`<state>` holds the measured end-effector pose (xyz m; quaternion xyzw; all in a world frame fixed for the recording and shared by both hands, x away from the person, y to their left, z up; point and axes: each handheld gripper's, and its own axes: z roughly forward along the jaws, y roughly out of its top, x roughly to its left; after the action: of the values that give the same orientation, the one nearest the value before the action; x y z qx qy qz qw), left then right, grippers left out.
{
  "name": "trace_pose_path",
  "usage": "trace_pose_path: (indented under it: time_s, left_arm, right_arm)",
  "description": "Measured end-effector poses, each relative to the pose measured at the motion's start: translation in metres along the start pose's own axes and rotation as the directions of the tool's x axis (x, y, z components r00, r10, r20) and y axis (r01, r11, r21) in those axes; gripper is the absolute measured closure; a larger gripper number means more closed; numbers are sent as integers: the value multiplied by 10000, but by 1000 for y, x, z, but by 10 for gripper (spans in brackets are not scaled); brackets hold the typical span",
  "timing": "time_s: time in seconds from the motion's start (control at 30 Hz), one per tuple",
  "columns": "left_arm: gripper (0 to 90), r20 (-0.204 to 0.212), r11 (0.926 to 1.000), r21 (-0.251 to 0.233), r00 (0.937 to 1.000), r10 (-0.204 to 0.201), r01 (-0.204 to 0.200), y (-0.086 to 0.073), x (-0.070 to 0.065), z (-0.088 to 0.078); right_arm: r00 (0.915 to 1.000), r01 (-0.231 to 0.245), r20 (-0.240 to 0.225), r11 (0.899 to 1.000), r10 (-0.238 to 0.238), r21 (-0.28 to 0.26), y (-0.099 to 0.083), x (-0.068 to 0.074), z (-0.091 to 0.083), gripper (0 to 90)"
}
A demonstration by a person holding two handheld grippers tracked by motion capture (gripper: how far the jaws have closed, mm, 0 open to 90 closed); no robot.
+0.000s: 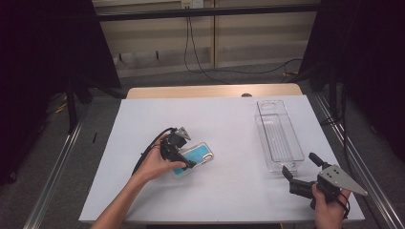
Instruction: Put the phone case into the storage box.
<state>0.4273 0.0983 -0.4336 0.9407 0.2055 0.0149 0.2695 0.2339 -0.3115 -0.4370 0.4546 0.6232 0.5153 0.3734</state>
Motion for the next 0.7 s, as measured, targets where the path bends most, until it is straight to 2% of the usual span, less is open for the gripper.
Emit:
trace_pose_path:
  time_s: [0.1, 0.13, 0.33, 0.5, 0.7]
  left_arm:
    - [49, 40, 9995, 203, 9997, 252, -253, 1, -3, 5]
    - [48, 105, 9995, 232, 9997, 229, -231, 2, -3, 6]
    - [45, -94, 9988, 456, 9998, 170, -166, 2, -5, 11]
    - [91, -248, 9981, 493, 9990, 376, -363, 2, -5, 11]
    - [90, -330, 9978, 568, 9989, 348, -329, 3, -6, 12]
  right_arm:
    - [10000, -34, 25, 10000, 34, -56, 0, 0, 0, 0]
    - [10000, -37, 35, 10000, 37, -49, 0, 0, 0, 0]
    - [10000, -21, -2, 10000, 21, -38, 0, 0, 0, 0]
    - [10000, -17, 67, 10000, 17, -38, 0, 0, 0, 0]
    - [10000, 23, 16, 10000, -23, -12, 0, 0, 0, 0]
